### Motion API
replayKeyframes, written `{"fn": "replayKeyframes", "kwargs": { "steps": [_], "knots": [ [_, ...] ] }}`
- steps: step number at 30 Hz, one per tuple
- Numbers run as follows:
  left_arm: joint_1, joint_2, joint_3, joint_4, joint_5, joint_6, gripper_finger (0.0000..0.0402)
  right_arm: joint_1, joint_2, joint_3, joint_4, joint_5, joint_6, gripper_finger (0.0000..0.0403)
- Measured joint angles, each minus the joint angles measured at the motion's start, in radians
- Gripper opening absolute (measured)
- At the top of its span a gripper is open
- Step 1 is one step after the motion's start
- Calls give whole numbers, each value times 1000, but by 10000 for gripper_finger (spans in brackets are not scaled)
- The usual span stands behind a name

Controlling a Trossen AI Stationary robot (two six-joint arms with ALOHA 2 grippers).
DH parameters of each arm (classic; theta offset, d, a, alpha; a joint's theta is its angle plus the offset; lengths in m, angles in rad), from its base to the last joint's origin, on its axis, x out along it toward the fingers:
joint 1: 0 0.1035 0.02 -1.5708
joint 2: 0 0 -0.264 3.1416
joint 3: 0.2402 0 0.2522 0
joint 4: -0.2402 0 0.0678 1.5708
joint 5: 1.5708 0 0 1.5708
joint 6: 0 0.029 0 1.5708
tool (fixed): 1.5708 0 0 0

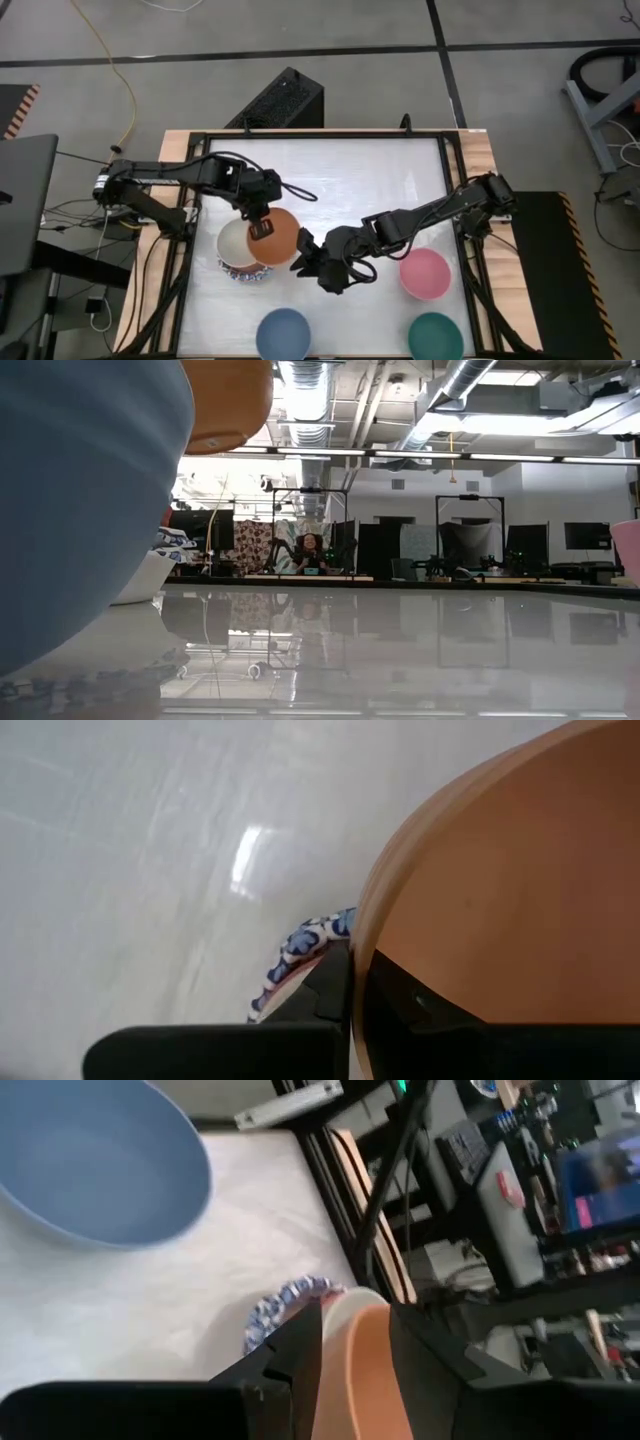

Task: Nest bowls inside each other
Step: Stack the light orange bowl into the white bowl

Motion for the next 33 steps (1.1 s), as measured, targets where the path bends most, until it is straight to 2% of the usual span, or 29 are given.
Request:
{"fn": "replayKeyframes", "kwargs": {
  "steps": [3,7,22,33],
  "knots": [
    [10,0,0,14,-1,0,0,-14,4,0,1,-28,0,141],
    [14,0,0,15,-4,0,0,-32,20,-2,-4,1,-6,141],
    [27,1,0,13,-79,17,0,-103,33,0,-61,5,-9,141],
    [70,117,-1,17,-88,135,0,-178,33,0,-186,4,-16,141]
  ]
}}
